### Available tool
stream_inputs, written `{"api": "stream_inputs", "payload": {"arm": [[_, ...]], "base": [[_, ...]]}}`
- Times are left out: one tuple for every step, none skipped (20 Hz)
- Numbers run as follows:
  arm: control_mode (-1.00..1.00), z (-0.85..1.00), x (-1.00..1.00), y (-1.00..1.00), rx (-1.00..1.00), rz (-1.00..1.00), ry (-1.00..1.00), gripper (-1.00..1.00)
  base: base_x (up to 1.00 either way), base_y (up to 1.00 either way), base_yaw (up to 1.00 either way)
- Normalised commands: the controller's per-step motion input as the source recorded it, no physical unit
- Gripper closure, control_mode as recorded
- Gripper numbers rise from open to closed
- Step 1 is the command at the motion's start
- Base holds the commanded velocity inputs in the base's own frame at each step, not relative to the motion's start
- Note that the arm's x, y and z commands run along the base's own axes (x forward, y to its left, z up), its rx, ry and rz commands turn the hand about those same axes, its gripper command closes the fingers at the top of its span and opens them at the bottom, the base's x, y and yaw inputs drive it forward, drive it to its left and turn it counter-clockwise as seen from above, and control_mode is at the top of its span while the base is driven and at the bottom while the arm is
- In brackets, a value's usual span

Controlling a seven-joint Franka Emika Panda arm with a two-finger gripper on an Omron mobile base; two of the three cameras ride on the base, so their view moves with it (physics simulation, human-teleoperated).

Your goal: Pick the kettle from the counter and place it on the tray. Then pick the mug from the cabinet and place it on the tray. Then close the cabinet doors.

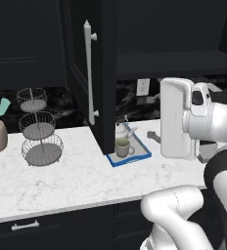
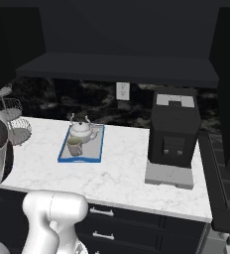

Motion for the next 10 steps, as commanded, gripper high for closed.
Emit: {"api": "stream_inputs", "payload": {"arm": [[-1.0,0.23,-0.49,0.47,-0.24,0.0,-0.43,-1.0],[-1.0,0.21,-0.54,0.44,-0.22,0.0,-0.37,-1.0],[-1.0,0.19,-0.54,0.45,-0.22,0.0,-0.3,-1.0],[-1.0,0.16,-0.54,0.52,-0.22,0.0,-0.26,-1.0],[-1.0,0.14,-0.47,0.56,-0.2,-0.04,-0.12,-1.0],[-1.0,0.06,-0.43,0.62,-0.19,-0.08,0.0,-1.0],[-1.0,0.0,-0.35,0.68,-0.19,-0.08,0.0,-1.0],[-1.0,0.0,-0.29,0.77,-0.23,-0.06,0.0,-1.0],[-1.0,0.0,-0.22,0.81,-0.22,-0.04,0.0,-1.0],[-1.0,0.0,-0.13,0.82,-0.2,-0.03,0.0,-1.0]], "base": [[0.0,0.0,0.0],[0.0,0.0,0.0],[0.0,0.0,0.0],[0.0,0.0,0.0],[0.0,0.0,0.0],[0.0,0.0,0.0],[0.0,0.0,0.0],[0.0,0.0,0.0],[0.0,0.0,0.0],[0.0,0.0,0.0]]}}
